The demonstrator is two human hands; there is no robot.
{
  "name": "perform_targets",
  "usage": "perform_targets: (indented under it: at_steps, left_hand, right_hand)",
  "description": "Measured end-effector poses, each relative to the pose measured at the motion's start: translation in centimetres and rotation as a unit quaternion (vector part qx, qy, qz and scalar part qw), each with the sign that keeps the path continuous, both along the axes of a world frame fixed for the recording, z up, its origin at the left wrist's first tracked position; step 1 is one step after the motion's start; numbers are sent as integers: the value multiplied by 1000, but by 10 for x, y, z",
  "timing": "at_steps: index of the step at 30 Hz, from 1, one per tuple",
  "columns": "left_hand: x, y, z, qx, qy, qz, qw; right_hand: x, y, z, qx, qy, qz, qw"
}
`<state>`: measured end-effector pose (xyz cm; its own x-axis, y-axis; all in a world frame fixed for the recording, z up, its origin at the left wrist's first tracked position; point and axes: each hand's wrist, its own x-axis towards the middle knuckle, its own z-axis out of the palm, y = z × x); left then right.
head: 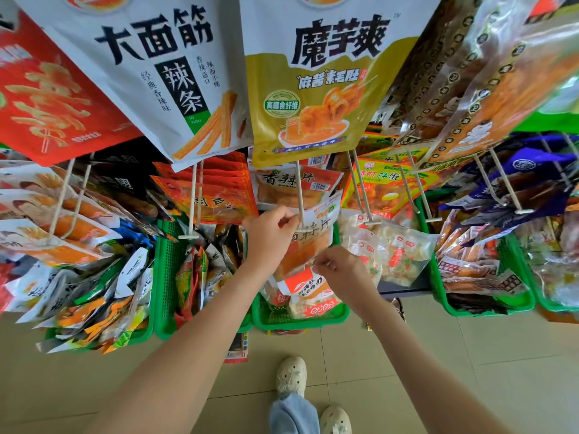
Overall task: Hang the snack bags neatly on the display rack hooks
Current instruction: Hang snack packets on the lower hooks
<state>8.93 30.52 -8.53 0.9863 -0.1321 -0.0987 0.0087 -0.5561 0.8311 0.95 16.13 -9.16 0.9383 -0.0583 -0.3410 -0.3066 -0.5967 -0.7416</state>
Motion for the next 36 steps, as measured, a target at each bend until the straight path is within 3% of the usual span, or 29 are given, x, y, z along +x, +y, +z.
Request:
perform_targets:
  at_steps: [8, 16, 26, 32, 36]
  left_hand:
    - [17, 1, -11, 21, -11, -4, 1000]
    - [66, -14, -3, 233, -154, -8, 960]
    - [46, 0, -4, 244, -211, -40, 946]
    - [-13, 16, 15, 246, -151, -9, 957]
    - [-66, 24, 72, 104, 4, -136, 985]
  right_hand:
    - [3, -2, -5, 20, 4, -13, 1000]
    - [10, -13, 2, 5, -28, -34, 999]
    - [11, -19, 23, -13, -28, -35, 999]
    - [-8, -14, 51, -39, -32, -39, 998]
    - [-26, 0, 81, -52, -39, -5, 998]
